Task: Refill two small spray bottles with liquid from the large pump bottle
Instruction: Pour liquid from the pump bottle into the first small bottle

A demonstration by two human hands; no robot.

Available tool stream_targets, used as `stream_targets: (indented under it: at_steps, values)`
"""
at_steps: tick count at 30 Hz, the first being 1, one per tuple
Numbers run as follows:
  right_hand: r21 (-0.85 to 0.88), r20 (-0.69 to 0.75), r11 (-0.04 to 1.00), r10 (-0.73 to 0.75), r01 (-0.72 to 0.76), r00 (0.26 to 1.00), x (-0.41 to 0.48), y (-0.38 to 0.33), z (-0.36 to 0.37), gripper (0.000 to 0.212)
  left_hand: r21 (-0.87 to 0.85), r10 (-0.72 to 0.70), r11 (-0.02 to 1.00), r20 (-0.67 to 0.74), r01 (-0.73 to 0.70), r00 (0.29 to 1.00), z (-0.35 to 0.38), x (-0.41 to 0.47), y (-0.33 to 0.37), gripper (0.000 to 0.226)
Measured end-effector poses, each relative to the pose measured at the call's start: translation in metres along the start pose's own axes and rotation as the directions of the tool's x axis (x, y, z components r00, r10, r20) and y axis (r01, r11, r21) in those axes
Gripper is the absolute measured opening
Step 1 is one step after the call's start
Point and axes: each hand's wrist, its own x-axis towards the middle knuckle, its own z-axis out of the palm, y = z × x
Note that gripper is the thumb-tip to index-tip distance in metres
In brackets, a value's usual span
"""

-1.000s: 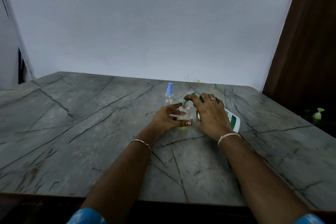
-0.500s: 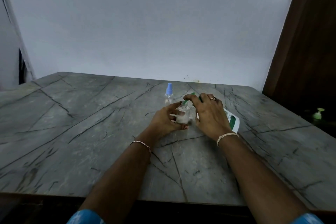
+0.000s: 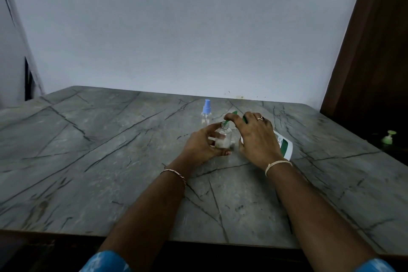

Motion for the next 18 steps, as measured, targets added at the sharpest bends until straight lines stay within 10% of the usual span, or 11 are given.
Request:
stream_targets:
  at_steps: [18]
  values:
    - [0.004, 0.013, 1.0, 0.007, -0.007, 1.0, 0.0008, -0.0032, -0.0034, 0.071, -0.028, -0.004, 1.0, 0.008, 0.004, 1.0, -0.0002, 0.0018, -0.0019, 0.088]
